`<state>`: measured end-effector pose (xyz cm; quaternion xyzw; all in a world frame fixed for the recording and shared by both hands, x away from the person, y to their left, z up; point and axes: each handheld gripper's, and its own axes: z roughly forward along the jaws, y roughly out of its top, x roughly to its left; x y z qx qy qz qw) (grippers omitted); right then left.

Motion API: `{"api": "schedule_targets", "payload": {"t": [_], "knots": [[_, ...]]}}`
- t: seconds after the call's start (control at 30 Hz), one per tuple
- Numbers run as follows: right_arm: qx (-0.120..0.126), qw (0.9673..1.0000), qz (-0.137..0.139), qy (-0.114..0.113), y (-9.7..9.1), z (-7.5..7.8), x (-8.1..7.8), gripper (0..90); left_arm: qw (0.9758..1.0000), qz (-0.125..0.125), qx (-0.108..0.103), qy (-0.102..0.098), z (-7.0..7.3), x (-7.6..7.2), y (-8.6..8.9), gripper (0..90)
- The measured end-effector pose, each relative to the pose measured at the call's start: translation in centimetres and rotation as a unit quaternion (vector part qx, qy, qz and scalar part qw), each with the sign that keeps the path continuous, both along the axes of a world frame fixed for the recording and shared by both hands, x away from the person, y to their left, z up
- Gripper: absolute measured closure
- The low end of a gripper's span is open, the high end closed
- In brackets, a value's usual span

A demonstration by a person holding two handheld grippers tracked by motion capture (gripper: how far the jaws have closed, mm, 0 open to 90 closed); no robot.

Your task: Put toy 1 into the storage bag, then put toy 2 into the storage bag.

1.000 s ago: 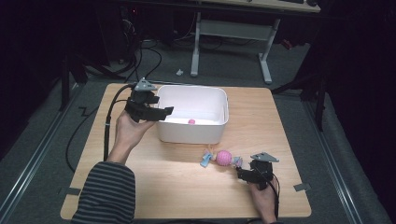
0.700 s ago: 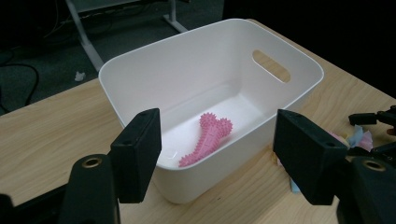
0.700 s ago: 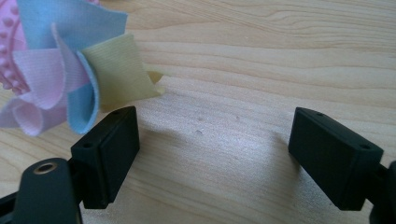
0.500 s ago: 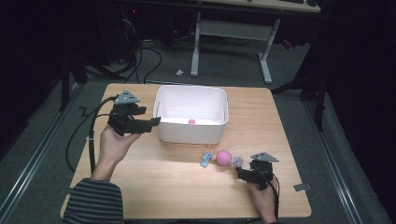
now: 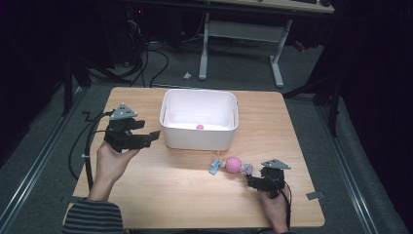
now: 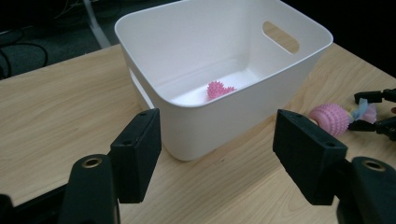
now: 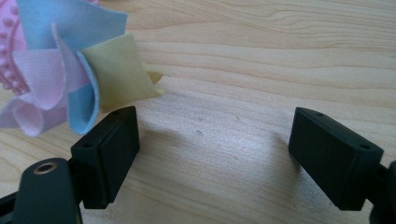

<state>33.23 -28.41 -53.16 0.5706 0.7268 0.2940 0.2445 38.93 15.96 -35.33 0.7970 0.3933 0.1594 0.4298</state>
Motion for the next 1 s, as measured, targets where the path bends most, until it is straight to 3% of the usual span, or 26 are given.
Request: {"api": "schedule_targets", "payload": {"t": [0.6, 1.0], "knots": [[0.000, 1.0000, 0.000, 0.000, 0.0, 0.0, 0.0, 16.2, 0.9998, 0.013, 0.005, 0.013, -2.6, -1.2, 0.6, 33.1], [0.000, 1.0000, 0.000, -0.001, 0.0, 0.0, 0.0, 16.3, 0.9991, 0.028, 0.005, 0.032, -6.9, -2.1, 1.0, 33.0]]}}
